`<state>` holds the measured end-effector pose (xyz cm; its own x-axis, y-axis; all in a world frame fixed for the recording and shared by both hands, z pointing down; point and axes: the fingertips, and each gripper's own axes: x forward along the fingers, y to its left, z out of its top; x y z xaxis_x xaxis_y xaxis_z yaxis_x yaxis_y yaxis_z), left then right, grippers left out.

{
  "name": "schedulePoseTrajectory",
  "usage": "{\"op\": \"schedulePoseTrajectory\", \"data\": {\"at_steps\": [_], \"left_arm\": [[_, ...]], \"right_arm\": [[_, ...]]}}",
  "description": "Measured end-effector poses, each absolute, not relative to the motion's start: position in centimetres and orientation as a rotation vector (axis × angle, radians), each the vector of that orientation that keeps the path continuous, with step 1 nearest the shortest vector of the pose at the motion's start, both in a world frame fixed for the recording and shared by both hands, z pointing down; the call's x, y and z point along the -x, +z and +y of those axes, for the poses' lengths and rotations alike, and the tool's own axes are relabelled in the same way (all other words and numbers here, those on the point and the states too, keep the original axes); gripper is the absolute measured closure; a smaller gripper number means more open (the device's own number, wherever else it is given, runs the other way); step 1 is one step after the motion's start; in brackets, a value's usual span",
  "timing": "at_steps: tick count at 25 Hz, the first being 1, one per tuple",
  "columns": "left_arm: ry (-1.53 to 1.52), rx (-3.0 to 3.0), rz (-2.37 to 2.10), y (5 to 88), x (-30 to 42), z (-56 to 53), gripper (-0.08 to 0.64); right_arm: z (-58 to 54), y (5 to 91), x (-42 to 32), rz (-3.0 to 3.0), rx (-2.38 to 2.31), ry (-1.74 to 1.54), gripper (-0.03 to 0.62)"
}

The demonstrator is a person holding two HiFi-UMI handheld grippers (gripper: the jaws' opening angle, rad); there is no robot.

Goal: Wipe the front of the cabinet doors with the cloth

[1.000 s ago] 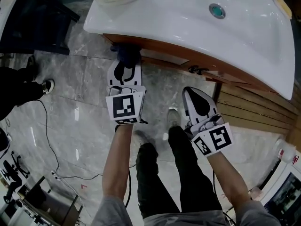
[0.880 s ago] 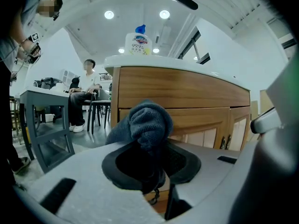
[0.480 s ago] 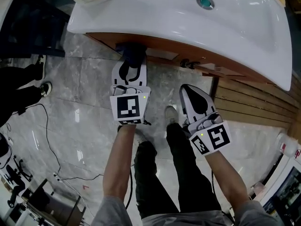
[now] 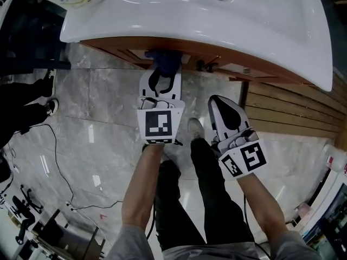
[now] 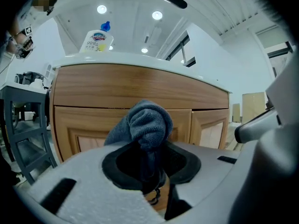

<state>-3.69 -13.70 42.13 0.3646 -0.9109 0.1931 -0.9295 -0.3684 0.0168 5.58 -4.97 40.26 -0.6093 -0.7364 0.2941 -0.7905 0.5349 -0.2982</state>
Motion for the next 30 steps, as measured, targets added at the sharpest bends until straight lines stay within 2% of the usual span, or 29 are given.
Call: {"op": "schedulePoseTrajectory", "data": {"at_steps": [21, 30], "left_arm": [[0.233, -2.642, -1.434, 42.0, -6.0, -12.1, 0.459], [0.198, -2.601, -1.448, 41.4, -4.4, -9.6, 0.459]], "right_arm": [[-3.6, 40.2, -9.5, -2.588, -1.437, 0.615, 0.583], [-2.7, 40.1, -8.4, -2.590, -1.436, 0.624, 0.583]]}}
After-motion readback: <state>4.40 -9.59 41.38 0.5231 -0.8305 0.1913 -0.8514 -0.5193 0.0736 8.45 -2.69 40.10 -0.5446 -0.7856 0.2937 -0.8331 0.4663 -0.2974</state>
